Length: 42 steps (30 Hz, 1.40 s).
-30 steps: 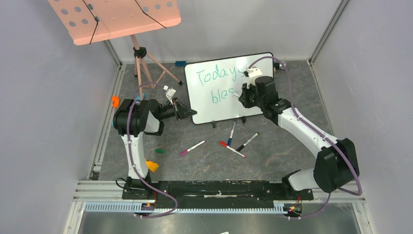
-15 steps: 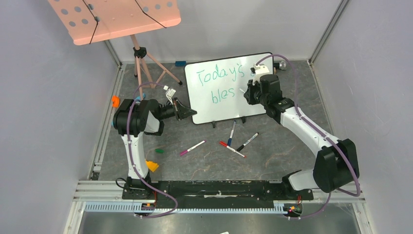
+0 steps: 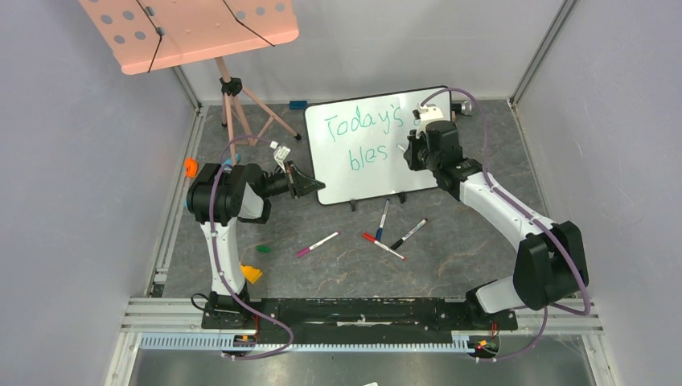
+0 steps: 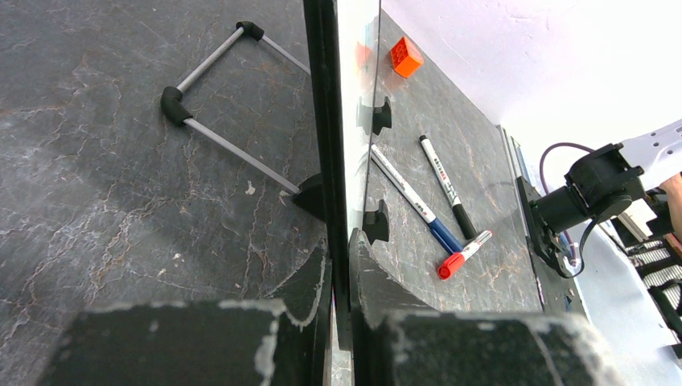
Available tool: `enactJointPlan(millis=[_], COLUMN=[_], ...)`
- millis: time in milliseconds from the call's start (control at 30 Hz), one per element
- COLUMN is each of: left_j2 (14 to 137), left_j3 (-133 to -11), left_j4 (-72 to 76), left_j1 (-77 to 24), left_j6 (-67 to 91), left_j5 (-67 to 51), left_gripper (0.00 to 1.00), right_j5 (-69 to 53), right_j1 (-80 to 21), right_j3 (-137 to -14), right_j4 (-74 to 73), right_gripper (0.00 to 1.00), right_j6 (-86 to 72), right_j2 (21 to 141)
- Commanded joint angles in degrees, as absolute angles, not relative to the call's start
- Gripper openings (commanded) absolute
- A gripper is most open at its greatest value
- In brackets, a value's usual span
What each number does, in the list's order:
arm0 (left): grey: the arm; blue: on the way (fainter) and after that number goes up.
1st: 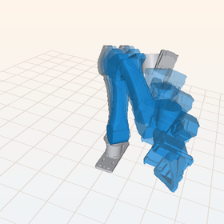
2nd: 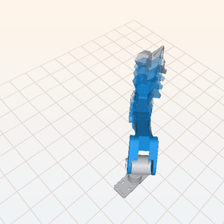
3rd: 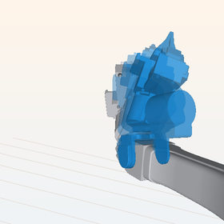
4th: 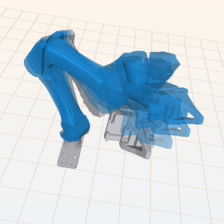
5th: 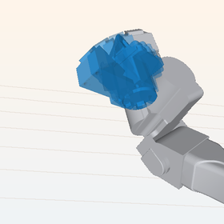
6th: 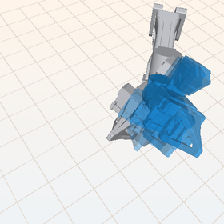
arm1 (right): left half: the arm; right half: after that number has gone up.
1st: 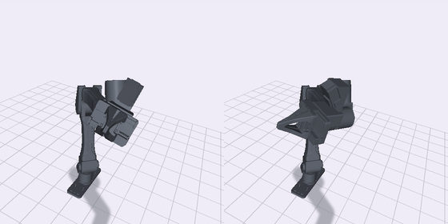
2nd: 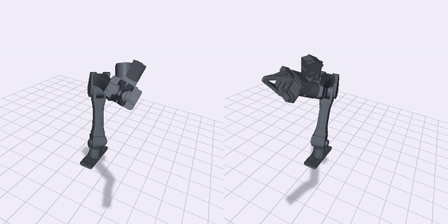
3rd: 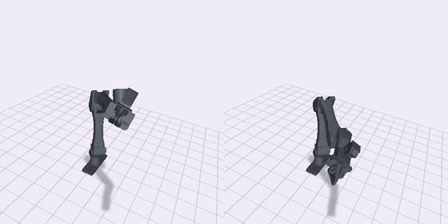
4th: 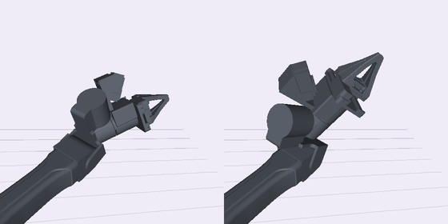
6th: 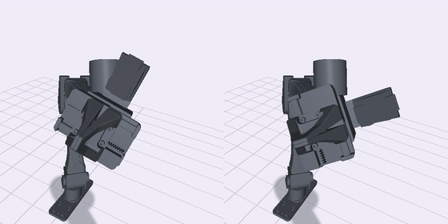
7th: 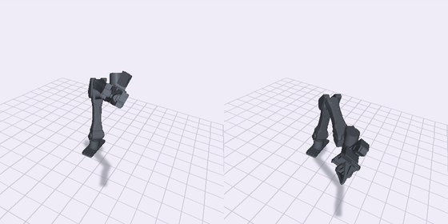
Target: Write a sentence on the whiteboard
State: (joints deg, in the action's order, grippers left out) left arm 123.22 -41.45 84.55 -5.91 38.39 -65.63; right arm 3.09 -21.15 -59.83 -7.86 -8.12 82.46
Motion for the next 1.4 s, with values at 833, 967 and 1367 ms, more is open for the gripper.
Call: enactJointPlan(millis=[833, 967, 1367], left_j2=[124.1, 124.1, 124.1], left_j3=[-42.4, -42.5, -42.5], left_j4=[89.2, 89.2, 89.2], left_j1=[-6.1, -6.1, -6.0], left_j6=[35.7, 35.7, 35.7], left_j5=[-65.7, -65.8, -65.7], left_gripper=[0.02, 0.02, 0.02], right_j5=[2.2, 4.3, 0.2], right_j1=[-21.0, -20.9, -20.9], right_j3=[-58.8, -59.0, -56.9], right_j4=[-9.5, -9.9, -10.2], right_gripper=[0.00, 0.00, 0.00], right_j6=[-4.6, -5.0, -3.6], right_j2=[81.2, 81.0, 80.5])
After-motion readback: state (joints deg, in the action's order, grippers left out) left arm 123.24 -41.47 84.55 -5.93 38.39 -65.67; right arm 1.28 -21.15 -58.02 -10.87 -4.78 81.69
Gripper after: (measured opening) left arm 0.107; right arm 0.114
